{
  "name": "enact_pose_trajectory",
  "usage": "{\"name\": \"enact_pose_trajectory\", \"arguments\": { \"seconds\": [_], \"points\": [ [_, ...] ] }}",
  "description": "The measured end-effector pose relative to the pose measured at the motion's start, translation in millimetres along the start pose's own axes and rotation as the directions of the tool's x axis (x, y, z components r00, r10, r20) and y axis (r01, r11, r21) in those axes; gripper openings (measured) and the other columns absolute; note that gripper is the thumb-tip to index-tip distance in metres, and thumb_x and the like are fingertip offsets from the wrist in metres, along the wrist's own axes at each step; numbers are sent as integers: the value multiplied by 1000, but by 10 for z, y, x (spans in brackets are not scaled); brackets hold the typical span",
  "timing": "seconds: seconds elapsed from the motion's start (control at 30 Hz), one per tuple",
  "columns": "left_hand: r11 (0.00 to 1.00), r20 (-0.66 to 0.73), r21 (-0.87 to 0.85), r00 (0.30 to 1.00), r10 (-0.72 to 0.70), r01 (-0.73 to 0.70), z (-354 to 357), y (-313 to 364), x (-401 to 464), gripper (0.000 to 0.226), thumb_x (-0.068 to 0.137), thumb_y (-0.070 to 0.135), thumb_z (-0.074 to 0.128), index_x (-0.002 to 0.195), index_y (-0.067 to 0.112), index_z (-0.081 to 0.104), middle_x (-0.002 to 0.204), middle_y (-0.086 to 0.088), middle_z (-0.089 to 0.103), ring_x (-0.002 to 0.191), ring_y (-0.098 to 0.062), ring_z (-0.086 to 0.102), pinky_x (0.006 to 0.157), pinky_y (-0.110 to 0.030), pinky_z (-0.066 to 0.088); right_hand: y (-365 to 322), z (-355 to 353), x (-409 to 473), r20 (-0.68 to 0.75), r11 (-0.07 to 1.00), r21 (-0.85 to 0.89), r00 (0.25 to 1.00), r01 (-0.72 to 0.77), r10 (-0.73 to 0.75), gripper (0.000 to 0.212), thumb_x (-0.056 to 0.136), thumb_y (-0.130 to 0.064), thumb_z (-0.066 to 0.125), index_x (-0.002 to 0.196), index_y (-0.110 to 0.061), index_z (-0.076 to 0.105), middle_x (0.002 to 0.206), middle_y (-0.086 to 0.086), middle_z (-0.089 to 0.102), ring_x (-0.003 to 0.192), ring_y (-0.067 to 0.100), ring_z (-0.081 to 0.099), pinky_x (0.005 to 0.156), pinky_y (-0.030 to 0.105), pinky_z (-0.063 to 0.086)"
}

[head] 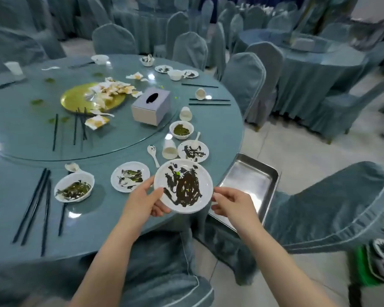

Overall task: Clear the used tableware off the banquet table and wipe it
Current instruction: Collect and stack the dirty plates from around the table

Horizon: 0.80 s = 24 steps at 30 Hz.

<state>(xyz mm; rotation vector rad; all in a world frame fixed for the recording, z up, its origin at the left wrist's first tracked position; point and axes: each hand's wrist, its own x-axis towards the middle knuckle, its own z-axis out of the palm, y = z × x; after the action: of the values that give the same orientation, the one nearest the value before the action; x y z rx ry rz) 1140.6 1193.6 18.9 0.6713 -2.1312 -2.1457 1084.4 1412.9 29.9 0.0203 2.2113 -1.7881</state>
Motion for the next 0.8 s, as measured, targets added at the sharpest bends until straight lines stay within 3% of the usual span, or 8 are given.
{"name": "enact_pose_trajectory", "arguments": {
  "seconds": [0.2,0.37,0.53,0.6,0.7,0.8],
  "points": [
    [997,-311,-75,950,-10,-14,87,-58,-104,35,97,17,48,126,37,52,62,-19,69,45,-14,56,43,-18,44,-22,-266,645,182,997,-74,983,-18,31,15,89,-6,58,99,-12,68,86,7,71,64,12,64,63,22,55],
    [993,-501,-117,864,-41,-21,-13,-117,-257,41,97,13,47,134,31,47,59,-19,68,45,-16,57,43,-21,46,98,-7,903,349,987,-158,936,10,46,14,88,-6,59,93,-15,67,82,7,71,65,14,62,62,21,55],
    [977,-626,-189,779,-44,-96,-269,-134,-298,37,98,13,47,132,27,51,58,-16,66,50,-18,58,51,-28,46,329,389,1126,448,951,-302,891,73,74,16,87,-7,62,82,-22,65,68,1,67,66,19,62,77,40,55],
    [972,-658,-200,752,-37,-127,-369,-152,-338,36,98,13,46,128,29,53,57,-12,65,51,-16,59,51,-25,47,359,539,1201,470,928,-355,879,110,75,14,87,-9,64,82,-22,65,69,2,65,68,20,63,80,42,54],
    [964,-695,-222,717,-53,-144,-530,-156,-339,36,98,14,45,132,25,51,59,-12,66,55,-17,60,52,-24,47,384,794,1338,493,889,-422,868,179,60,8,85,-12,66,91,-17,68,71,0,64,67,18,61,75,34,53],
    [963,-731,-220,680,-57,-156,-622,-120,-340,32,98,16,47,129,27,51,61,-12,68,55,-15,62,50,-21,49,357,1043,1457,505,827,-498,862,261,32,12,82,-18,69,93,-20,67,73,-8,63,67,10,59,65,20,42]
  ]
}}
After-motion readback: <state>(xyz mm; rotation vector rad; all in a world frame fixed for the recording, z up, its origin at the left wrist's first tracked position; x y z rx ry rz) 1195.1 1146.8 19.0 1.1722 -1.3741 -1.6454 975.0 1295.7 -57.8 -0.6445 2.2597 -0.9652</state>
